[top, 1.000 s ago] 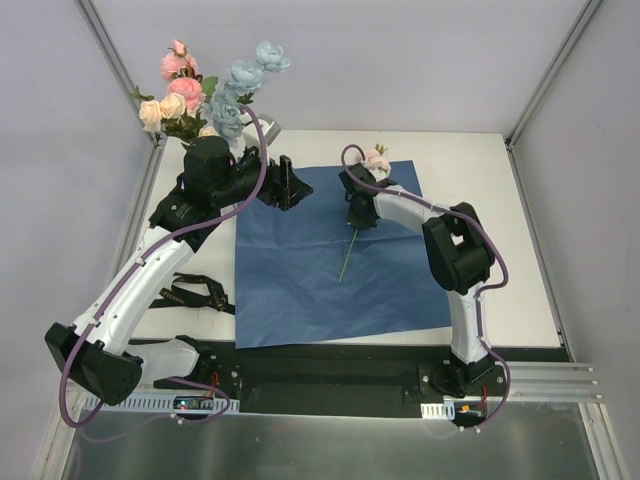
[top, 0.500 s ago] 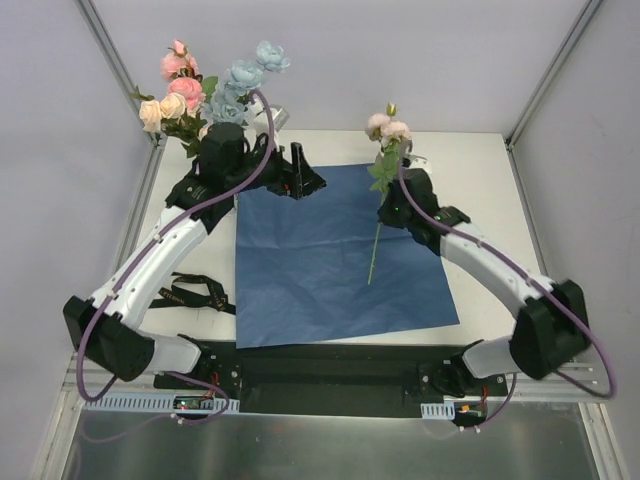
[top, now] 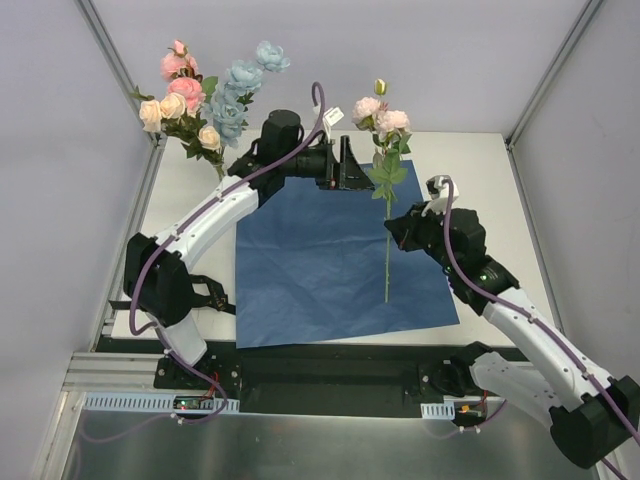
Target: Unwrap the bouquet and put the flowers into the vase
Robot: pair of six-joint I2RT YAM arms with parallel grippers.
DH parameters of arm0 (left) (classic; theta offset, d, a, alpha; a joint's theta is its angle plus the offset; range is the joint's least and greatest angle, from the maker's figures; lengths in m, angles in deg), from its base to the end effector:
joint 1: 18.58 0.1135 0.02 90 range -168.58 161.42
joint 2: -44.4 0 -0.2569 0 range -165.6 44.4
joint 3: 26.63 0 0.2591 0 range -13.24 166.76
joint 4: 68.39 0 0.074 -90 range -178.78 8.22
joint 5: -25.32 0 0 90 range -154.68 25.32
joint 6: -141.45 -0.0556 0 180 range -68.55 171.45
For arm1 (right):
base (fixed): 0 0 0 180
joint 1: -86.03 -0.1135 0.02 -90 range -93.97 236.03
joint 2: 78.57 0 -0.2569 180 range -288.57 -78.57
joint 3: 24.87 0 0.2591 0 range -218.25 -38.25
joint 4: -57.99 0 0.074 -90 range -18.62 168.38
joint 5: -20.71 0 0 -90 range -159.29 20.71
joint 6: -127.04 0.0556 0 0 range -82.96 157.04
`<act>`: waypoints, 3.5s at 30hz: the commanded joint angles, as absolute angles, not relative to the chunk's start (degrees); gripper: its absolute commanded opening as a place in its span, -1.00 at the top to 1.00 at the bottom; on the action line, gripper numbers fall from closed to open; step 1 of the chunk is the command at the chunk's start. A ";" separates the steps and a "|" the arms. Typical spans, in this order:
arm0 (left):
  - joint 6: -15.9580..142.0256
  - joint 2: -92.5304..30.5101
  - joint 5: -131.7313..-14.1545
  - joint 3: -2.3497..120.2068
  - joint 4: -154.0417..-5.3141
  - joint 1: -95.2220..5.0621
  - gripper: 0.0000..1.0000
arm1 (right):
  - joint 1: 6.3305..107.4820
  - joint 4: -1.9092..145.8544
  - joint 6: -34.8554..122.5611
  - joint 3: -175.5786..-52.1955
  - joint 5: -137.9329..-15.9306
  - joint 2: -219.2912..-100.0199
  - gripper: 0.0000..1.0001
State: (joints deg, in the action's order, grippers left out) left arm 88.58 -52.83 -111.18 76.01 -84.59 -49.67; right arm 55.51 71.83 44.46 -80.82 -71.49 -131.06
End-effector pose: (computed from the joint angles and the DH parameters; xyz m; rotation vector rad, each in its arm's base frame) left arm 0.3393 -0.2517 0.3718 0.5640 1.8981 -1.5294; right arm 0.2140 0.1286 0.3096 -0.3843 1.7383 0.5146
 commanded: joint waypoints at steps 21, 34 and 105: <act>97.34 -59.41 -111.71 84.58 -71.94 -51.89 0.58 | 55.18 68.47 37.74 -80.35 -83.61 -125.77 0.99; 57.19 -29.04 -85.45 72.30 -85.20 -51.80 1.00 | 56.41 77.88 35.63 -83.34 -73.77 -127.62 -0.43; 30.45 -23.10 -56.07 74.04 -79.15 -39.76 1.00 | 58.17 78.23 40.55 -82.99 -75.09 -129.73 -0.48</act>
State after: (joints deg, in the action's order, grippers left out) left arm 31.01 -23.90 -57.35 72.58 -80.70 -40.21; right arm 57.78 79.04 39.78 -83.33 -75.09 -130.80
